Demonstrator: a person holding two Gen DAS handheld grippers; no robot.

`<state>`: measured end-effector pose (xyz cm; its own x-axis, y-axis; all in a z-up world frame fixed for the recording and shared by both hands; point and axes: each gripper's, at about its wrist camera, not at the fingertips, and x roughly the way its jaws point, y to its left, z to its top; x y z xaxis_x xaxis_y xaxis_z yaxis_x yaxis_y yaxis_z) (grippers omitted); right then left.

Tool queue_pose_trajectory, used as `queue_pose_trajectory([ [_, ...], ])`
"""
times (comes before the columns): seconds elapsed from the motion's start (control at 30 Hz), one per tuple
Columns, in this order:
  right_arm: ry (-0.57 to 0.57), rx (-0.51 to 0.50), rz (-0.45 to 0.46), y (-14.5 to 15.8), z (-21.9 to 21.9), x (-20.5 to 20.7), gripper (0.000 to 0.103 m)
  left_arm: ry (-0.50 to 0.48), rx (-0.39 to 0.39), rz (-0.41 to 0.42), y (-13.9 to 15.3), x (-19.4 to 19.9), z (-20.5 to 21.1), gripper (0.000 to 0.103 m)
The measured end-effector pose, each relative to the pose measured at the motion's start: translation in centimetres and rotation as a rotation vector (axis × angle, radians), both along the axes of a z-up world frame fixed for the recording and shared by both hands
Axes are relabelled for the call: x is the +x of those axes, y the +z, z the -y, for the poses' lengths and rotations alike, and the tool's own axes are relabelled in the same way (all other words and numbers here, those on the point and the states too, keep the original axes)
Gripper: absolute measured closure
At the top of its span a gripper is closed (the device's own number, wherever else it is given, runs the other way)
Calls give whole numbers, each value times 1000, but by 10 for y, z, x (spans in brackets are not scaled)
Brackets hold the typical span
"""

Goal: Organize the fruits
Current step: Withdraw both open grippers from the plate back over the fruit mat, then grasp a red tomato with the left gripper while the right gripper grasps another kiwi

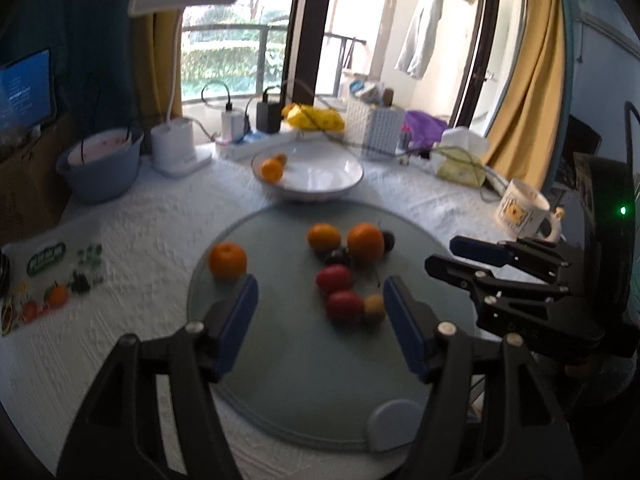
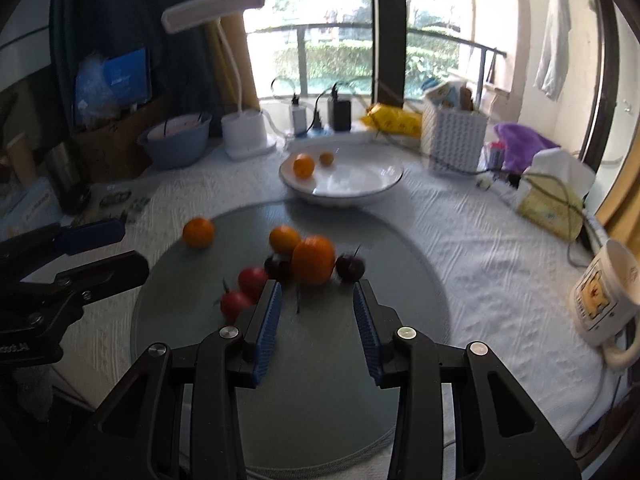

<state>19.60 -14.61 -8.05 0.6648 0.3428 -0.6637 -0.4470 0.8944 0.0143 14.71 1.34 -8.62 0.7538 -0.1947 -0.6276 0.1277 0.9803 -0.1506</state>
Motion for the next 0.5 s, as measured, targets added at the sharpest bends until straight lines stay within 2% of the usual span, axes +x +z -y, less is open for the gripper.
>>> queue_pose_trajectory([
  [0.5, 78, -14, -98, -37, -22, -1, 63, 36, 4, -90, -35, 0, -7, 36],
])
